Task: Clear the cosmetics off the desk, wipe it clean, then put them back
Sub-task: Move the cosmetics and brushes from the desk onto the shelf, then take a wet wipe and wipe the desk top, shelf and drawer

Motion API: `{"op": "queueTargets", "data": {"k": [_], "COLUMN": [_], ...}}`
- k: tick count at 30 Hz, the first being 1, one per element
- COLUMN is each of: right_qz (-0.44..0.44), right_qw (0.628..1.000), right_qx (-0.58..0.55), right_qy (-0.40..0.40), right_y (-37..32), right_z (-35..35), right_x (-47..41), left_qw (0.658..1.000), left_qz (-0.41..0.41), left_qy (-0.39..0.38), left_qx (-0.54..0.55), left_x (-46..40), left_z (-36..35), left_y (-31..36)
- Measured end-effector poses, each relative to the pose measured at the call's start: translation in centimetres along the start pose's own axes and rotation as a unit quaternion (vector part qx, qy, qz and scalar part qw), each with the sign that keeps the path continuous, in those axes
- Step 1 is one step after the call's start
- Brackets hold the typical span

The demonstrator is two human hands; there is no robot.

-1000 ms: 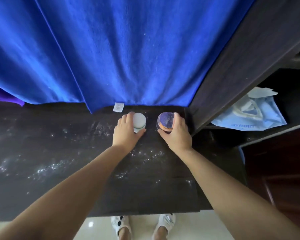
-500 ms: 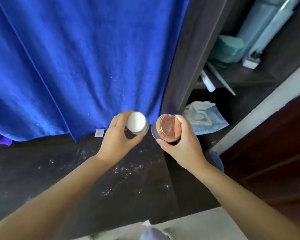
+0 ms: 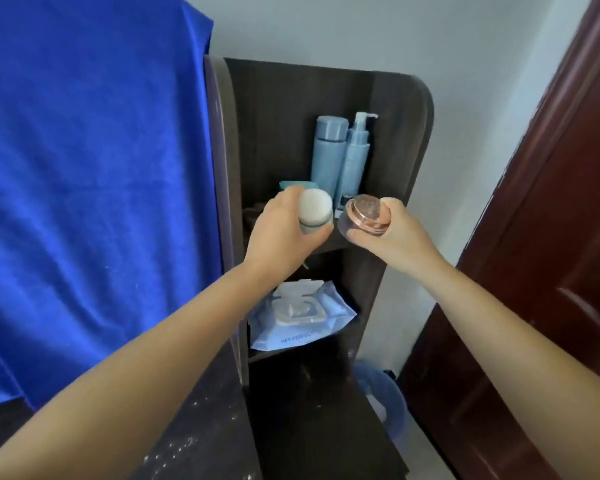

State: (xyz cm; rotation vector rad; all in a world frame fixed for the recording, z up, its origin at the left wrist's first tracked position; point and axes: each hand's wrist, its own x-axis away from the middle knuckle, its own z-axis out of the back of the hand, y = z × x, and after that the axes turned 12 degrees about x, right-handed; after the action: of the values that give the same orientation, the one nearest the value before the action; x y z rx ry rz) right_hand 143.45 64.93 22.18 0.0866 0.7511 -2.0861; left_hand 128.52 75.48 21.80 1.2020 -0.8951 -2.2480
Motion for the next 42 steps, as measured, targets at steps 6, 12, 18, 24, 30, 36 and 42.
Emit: {"op": "queueTargets", "data": {"k": [6, 12, 18, 24, 30, 36, 42], "right_qz": [0.028, 0.046, 0.097, 0.184, 0.103, 0.106, 0.048], "right_qw": [0.996, 0.995, 0.995, 0.979, 0.970, 0.972, 0.969], "right_qx": [0.067, 0.079, 0.027, -0.084, 0.005, 0.015, 0.023], "right_qy": [-0.045, -0.049, 0.028, 0.016, -0.222, -0.211, -0.241], "right_y": [0.2, 0.4, 1.4, 5.4, 9.1, 7.2, 7.2], "right_z": [-2.6, -3.7, -2.2, -5.3, -15.6, -20.9, -22.3], "right_x": [-3.7, -4.5, -2.7, 1.4, 1.4, -1.2, -2.2], "left_qw": [0.981, 0.963, 0.956, 0.966, 0.953, 0.903, 0.895], "left_qz": [0.072, 0.127, 0.021, -0.228, 0.258, 0.363, 0.421], "left_qy": [-0.005, -0.016, 0.030, -0.044, -0.101, -0.095, -0.032], "left_qx": [-0.178, -0.236, -0.292, -0.114, -0.126, -0.208, -0.144], "left_x": [-1.6, -2.0, -0.9, 8.8, 10.6, 6.4, 6.0], "left_z": [-2.2, -2.3, -1.5, -3.5, -8.4, -10.9, -10.6], "left_y": [-1.6, -1.8, 0.9, 0.6, -10.4, -14.6, -14.5]}}
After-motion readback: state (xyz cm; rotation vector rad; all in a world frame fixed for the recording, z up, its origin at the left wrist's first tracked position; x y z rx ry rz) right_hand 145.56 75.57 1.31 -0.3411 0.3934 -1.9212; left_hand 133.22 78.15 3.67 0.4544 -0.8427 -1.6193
